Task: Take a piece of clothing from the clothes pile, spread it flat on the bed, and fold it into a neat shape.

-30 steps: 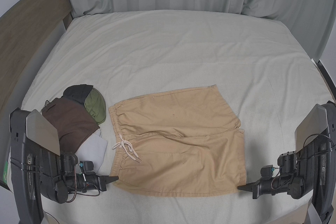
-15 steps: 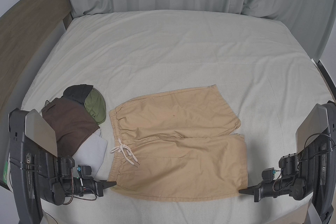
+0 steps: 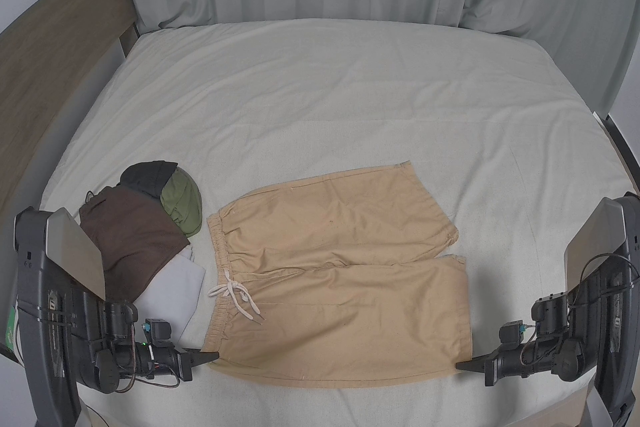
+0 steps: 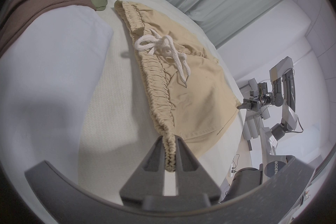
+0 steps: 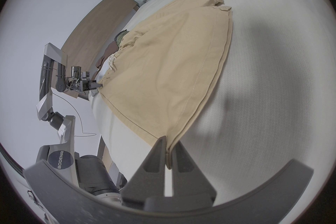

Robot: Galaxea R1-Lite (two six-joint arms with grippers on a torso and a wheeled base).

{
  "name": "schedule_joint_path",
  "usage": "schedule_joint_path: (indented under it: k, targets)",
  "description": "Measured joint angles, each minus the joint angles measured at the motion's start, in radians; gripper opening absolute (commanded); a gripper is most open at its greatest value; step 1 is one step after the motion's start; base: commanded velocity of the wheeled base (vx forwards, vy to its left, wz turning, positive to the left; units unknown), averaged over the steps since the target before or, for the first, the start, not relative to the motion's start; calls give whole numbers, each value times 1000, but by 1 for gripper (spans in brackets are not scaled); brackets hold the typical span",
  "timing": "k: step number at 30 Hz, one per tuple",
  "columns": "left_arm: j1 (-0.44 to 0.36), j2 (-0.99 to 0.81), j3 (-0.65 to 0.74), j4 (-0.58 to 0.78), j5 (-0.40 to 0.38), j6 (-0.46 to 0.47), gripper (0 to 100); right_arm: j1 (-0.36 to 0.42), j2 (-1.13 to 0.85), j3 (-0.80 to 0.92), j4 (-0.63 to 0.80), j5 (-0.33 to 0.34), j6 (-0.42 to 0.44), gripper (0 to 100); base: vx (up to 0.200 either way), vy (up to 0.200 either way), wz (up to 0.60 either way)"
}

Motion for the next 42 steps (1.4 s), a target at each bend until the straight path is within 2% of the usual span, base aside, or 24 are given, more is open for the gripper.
schedule_joint_path:
  k: [7,23,31,35,42]
  targets:
    - [4,8,11,0,-1,15,0,-10,-11,0,90,1,-65,0,0,0,0]
    - [13,16,53,0,-26,70,0,-32,-105,0,276,30,-136,0,0,0,0]
    - [23,23,47,1,-43,109,0,-34,-128,0,249,38,-136,0,0,0,0]
    - [13,12,42,1,-83,104,0,-32,-131,0,202,43,-126,0,0,0,0]
    - [-3,-28,35,1,-97,76,0,-22,-131,0,81,59,-36,0,0,0,0]
